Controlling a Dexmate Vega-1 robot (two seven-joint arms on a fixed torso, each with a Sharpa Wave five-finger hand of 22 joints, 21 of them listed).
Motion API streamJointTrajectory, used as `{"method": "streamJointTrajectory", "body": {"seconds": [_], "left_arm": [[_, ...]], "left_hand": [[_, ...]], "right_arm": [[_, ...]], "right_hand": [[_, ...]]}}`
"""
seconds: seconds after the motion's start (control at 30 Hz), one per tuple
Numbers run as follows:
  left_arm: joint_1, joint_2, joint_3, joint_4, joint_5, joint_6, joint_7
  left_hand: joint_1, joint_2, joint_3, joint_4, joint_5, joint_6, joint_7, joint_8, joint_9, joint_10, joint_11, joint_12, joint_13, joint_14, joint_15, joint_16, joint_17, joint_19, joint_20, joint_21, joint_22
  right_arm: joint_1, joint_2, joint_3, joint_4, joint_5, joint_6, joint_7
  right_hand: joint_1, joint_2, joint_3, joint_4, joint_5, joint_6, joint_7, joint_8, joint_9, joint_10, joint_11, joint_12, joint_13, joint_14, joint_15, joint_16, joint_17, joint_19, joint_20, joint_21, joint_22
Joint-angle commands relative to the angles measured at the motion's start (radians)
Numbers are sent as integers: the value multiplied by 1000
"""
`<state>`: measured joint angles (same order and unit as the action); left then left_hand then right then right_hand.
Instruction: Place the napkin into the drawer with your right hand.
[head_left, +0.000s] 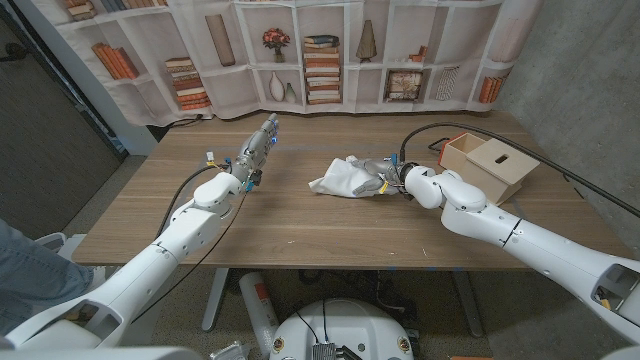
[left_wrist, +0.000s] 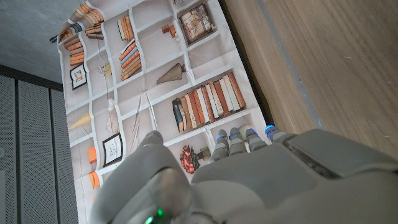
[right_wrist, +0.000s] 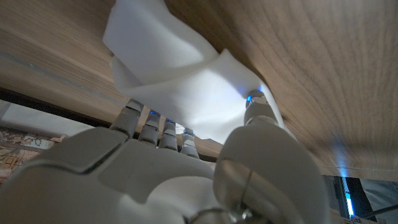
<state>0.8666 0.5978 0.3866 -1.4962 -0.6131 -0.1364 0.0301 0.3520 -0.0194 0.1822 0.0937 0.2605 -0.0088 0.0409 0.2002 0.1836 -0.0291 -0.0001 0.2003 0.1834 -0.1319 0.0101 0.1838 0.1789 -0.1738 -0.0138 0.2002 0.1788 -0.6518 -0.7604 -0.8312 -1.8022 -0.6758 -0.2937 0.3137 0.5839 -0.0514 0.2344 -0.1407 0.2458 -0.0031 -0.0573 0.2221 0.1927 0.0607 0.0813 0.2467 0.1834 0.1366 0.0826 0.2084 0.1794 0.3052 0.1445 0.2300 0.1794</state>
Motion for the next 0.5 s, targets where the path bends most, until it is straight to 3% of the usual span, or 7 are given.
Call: {"method": "streamJointTrajectory", "body": {"seconds": [0.03, 0.3, 0.43, 0.5], "left_arm": [[9, -1, 3, -10, 2, 1, 8], [9, 0, 6, -19, 6, 7, 12], [9, 2, 7, -23, 8, 11, 14], [8, 2, 7, -24, 8, 13, 14]], "left_hand": [[-1, 10, -5, 1, -3, 9, 1, 1, 6, 1, 1, 5, 4, 2, -1, 4, 2, -53, 6, 3, 6], [-1, 11, -6, 1, -3, 9, 1, 0, 6, 1, 0, 5, 4, 2, -1, 4, 2, -52, 7, 4, 6], [-1, 11, -7, 1, -3, 10, 1, 0, 6, 1, 0, 5, 4, 2, -1, 4, 2, -52, 7, 4, 6], [-1, 12, -7, 1, -3, 9, 1, 0, 6, 1, 0, 5, 4, 2, -1, 4, 2, -53, 8, 4, 6]], "right_arm": [[4, -1, -11, 3, -4, -14, 14], [4, -3, -14, 5, -10, -20, 13], [2, -1, -15, 9, -17, -21, -1], [1, 0, -16, 10, -21, -21, -6]], "right_hand": [[16, 0, -2, 3, 8, 22, -4, 9, 5, 24, -3, 9, 4, 28, -2, 7, 2, 31, -7, 10, 3], [40, 4, 2, 0, 12, 107, -17, 27, 5, 104, -35, 29, 6, 115, -20, 13, 2, 119, -42, 28, 5], [63, 5, 2, -2, 8, 212, -37, 49, 5, 197, -69, 52, 4, 183, -78, 12, 1, 185, -70, 37, 6], [74, 5, 3, -3, 7, 249, -44, 55, 5, 245, -74, 63, 3, 210, -96, 11, 0, 209, -81, 39, 6]]}}
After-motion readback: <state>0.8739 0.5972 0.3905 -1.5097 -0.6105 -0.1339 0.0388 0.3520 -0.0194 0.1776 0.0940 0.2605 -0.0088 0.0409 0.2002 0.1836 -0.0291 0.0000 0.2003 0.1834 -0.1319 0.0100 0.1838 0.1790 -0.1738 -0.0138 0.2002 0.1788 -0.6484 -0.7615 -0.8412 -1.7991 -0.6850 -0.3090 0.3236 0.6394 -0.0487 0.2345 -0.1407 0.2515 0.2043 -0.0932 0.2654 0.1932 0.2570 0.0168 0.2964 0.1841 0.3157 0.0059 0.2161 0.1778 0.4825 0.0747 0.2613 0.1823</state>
